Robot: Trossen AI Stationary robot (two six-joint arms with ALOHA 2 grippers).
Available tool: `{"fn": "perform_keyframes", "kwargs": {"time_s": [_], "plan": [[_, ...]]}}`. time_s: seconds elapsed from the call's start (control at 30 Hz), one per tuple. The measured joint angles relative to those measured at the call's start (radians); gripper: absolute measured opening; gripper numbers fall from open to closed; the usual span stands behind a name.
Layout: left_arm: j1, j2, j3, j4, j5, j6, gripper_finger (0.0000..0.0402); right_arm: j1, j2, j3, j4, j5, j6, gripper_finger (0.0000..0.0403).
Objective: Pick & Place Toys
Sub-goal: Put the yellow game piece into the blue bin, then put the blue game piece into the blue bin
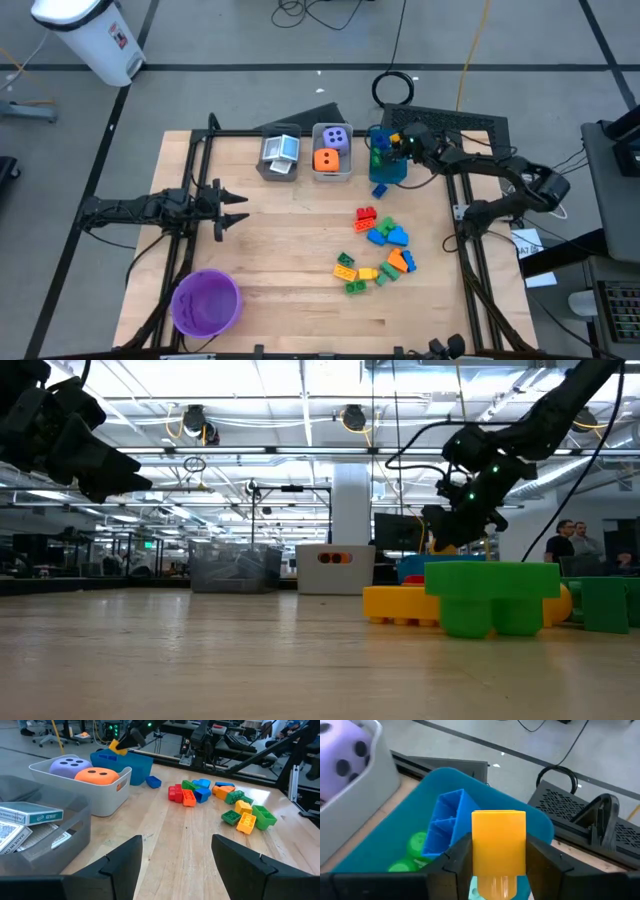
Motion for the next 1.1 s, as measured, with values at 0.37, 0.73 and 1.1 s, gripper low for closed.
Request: {"fn": "perform_keyframes", "kwargs": {"time_s": [0.37, 0.73, 1.1], "plan": [[0.000, 0.000, 0.000, 0.000, 0.000, 0.000, 0.0246, -0.006, 0.111, 0.000, 0.084, -0.001, -0.029, 0.0144], [0.000, 0.000, 0.000, 0.000, 0.000, 0.000, 0.0246, -0.019, 0.137, 0.000, 0.096, -0.001, -0.032, 0.0173], [0.000, 0.000, 0.000, 0.000, 0.000, 0.000, 0.0246, -0.020, 0.123, 0.000, 0.104, -0.002, -0.046, 0.0209]]}}
